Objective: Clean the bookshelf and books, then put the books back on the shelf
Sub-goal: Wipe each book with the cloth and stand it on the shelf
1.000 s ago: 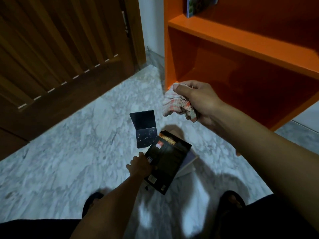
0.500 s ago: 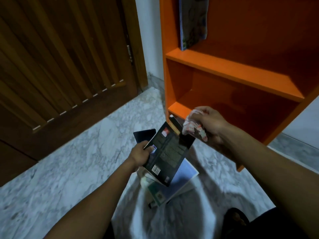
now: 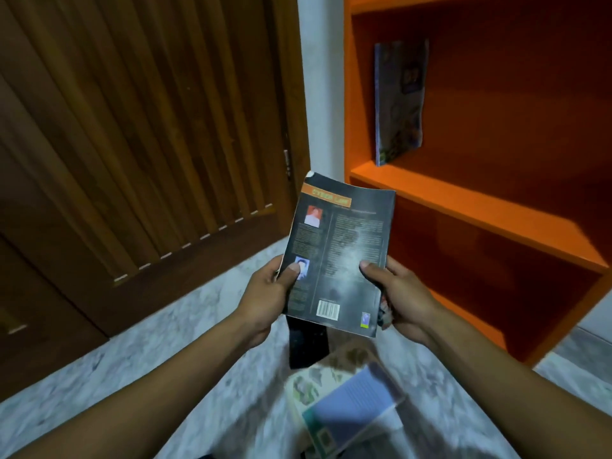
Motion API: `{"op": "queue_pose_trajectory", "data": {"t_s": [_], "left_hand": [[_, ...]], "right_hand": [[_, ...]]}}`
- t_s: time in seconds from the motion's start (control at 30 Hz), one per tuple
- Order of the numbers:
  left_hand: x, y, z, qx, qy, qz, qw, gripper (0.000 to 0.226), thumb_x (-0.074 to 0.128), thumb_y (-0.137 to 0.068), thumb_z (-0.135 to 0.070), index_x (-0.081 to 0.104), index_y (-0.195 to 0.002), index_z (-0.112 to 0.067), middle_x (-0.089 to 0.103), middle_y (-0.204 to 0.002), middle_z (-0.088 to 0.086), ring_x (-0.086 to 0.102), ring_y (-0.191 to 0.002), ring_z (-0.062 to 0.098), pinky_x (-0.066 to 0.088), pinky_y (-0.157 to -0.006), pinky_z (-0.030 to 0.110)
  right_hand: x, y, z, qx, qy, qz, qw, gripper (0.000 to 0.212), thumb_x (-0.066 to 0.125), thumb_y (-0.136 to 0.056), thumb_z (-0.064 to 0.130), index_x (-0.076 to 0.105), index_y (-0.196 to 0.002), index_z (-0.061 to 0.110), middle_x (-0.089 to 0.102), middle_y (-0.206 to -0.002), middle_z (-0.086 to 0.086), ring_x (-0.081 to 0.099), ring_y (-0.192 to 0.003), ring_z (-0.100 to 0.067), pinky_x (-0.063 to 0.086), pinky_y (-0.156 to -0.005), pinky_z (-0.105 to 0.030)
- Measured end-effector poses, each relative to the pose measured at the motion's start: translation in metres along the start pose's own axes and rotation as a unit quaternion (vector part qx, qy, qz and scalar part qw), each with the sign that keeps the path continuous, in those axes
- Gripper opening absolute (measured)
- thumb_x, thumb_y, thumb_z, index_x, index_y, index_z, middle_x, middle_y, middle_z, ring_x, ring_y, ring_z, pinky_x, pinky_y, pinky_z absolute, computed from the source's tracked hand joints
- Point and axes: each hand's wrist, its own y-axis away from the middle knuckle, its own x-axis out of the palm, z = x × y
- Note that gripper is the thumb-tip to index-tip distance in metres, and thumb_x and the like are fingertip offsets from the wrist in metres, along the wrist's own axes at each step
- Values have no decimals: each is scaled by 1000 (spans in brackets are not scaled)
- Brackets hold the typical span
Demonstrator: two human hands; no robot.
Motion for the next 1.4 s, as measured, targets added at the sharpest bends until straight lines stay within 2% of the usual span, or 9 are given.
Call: {"op": "queue_pose_trajectory", "data": {"t_s": [0.27,0.47,0.6,0.77,0.9,1.07,1.13,1.2,1.4], "left_hand": [[-10,13,5,-25,56,51,997,45,62,-96,-19,55,-139,-30,71,-123,4,69,-110,30,55,-92,44],[-13,9,0,-50,127,78,988,41,60,-94,-7,55,-135,-11,68,-124,18,64,-114,41,55,-93,50],[-11,12,-5,-23,108,51,993,35,50,-102,-9,54,-136,-16,69,-123,16,71,-95,28,61,-81,43],[-16,14,-10,35,36,40,998,29,44,-105,-14,56,-130,-22,73,-117,9,71,-102,28,58,-82,38],[-13,18,-14,21,37,66,997,24,42,-106,-19,60,-120,-24,75,-110,12,73,-93,28,58,-75,37],[7,22,-10,2,33,102,994,25,41,-106,-22,61,-120,-20,75,-108,13,74,-90,27,59,-73,35],[16,23,-9,-8,54,103,993,24,41,-106,-23,62,-118,-21,75,-106,12,74,-87,25,60,-69,34],[21,22,-7,-10,79,91,993,23,41,-106,-22,63,-116,-21,76,-101,10,74,-82,24,60,-65,32],[13,8,-10,-13,150,3,989,26,38,-107,-22,59,-122,-18,74,-99,8,72,-76,19,61,-63,33]], "right_hand": [[-3,6,8,-17,-59,71,996,26,57,-95,12,68,-118,19,73,-115,-8,70,-94,-23,54,-91,-42],[-3,12,6,-5,6,136,991,31,62,-93,17,66,-124,16,74,-112,-12,73,-85,-25,60,-67,-33],[-5,1,-4,31,79,88,993,63,87,-70,47,63,-125,27,61,-127,-28,51,-99,-44,36,-87,-74],[-33,-21,-4,94,-78,-104,987,52,80,-78,29,61,-112,-5,70,-98,-27,63,-81,-33,47,-73,-38],[-38,-18,27,-14,-139,-176,974,20,49,-96,1,62,-103,15,66,-84,-15,66,-72,-28,53,-64,-35],[-12,-27,47,-282,133,-175,934,28,48,-104,23,43,-131,21,58,-121,-3,59,-109,-20,52,-86,-37],[-10,-34,32,-316,337,-122,878,47,41,-105,39,31,-150,29,37,-156,-2,29,-147,-22,18,-121,-52],[-6,-30,17,-313,445,-116,831,51,36,-107,35,14,-152,41,1,-160,14,-10,-148,-6,-14,-120,-41],[3,1,-42,-366,572,11,734,53,28,-106,39,9,-155,31,3,-164,11,-11,-152,-7,-8,-123,-49]]}}
